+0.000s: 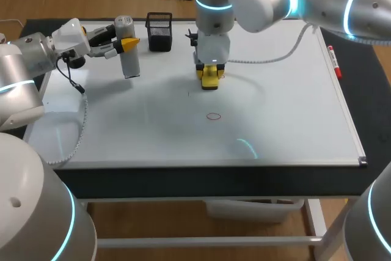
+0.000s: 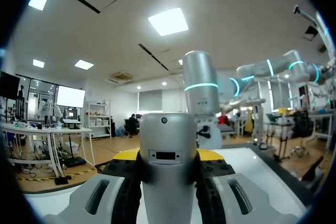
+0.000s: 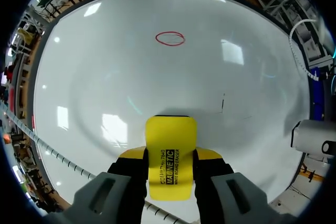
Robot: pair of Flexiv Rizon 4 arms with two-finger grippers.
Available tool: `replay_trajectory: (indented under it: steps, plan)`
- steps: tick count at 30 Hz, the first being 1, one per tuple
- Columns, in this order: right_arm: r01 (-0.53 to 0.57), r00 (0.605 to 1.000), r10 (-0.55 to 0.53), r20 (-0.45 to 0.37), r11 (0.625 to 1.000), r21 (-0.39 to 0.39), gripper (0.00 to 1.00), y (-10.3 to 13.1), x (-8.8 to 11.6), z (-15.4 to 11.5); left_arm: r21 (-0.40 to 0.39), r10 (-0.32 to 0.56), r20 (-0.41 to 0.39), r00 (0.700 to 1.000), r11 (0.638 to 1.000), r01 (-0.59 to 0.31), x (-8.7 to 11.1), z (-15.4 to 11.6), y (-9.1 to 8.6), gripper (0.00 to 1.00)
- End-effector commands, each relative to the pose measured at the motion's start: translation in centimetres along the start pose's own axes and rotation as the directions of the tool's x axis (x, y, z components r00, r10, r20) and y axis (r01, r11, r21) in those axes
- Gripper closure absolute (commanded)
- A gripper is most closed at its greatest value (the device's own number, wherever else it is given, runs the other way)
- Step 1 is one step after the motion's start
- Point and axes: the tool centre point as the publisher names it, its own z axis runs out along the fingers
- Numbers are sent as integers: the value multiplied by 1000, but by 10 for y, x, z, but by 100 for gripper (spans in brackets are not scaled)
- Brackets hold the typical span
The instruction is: Pick up the inspection probe, press it on each red-marked spot on the whiteboard one by one, put down the probe, pick up the eraser, and wipe off all the red marks.
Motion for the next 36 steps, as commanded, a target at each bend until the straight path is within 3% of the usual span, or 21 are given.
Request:
replay_trajectory:
  steps: [1,18,27,36]
  plan:
    - [-10,1000,10,-5,1000,5,100,-1,11,2,0,1,2,1000,1000,-1,0,1,-1,100]
    - [-106,994,106,-35,994,13,100,3,63,3,0,1,2,1000,1000,-1,0,1,-1,100]
    - [-126,991,127,-47,992,20,100,4,74,-1,0,1,2,1000,1000,-1,0,1,-1,100]
    - [-151,988,151,1,988,25,100,1,91,-37,0,1,2,1000,1000,-1,0,1,-1,100]
